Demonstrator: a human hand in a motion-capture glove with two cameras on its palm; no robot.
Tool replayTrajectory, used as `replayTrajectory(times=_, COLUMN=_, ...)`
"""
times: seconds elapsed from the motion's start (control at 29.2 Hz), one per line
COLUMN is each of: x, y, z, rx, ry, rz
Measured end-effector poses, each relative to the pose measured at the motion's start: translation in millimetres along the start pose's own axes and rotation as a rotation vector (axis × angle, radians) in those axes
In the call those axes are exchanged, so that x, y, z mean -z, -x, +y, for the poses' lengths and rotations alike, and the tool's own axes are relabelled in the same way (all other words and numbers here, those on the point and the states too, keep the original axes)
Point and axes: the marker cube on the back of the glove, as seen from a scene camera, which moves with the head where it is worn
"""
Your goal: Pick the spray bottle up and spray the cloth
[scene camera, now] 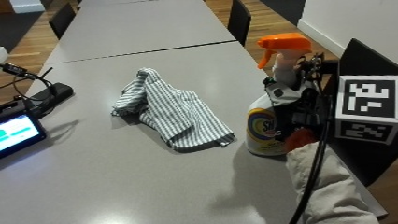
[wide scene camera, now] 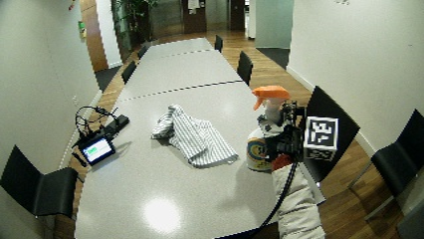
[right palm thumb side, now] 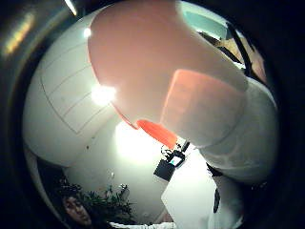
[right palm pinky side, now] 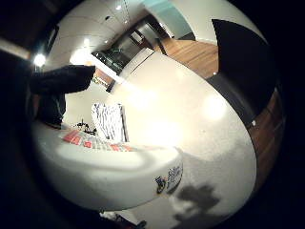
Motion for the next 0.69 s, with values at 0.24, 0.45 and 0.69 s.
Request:
replayTrajectory(times=0.24, x=6, y=-9, z=-1, rx=0.004, ry=0.016, rz=0.031)
replayTrajectory(times=0.45, x=11, y=12, z=-37, rx=0.133, ry=0.065, rz=0.275)
replayTrajectory(times=0.69, x=-2, y=46, z=-77, rx=0.269, ry=0.15, rz=0.652)
